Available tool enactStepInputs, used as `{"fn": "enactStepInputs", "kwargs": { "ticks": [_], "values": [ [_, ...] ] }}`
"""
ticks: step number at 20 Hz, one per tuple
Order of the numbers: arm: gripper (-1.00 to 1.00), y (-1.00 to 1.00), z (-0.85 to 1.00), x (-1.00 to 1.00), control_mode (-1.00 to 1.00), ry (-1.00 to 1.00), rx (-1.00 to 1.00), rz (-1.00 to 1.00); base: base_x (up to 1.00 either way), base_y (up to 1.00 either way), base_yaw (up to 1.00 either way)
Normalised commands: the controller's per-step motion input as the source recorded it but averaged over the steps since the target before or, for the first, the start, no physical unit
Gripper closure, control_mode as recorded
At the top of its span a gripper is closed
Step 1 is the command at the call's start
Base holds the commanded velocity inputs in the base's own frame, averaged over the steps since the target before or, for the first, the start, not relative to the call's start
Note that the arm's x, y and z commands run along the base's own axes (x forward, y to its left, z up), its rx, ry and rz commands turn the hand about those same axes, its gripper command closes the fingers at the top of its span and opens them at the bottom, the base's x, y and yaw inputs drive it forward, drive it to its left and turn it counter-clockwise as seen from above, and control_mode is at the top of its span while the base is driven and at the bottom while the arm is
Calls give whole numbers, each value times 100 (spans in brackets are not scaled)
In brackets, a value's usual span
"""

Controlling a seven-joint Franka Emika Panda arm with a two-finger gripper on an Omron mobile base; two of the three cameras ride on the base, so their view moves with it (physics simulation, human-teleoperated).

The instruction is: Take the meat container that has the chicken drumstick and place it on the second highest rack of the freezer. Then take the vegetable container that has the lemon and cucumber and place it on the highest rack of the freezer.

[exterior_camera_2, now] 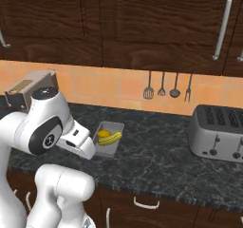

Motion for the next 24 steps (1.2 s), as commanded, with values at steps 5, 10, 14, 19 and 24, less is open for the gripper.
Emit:
{"fn": "enactStepInputs", "kwargs": {
  "ticks": [5,10,14,19,24],
  "values": [
    [-100,0,0,0,100,0,0,0,0,0,0],
    [-100,-4,-19,62,-100,0,1,-21,0,0,0],
    [-100,-3,-40,100,-100,0,5,-48,0,0,0],
    [-100,-19,-60,46,-100,4,19,-28,0,0,0],
    [-100,-30,-65,4,-100,13,16,-6,0,0,0]
  ]
}}
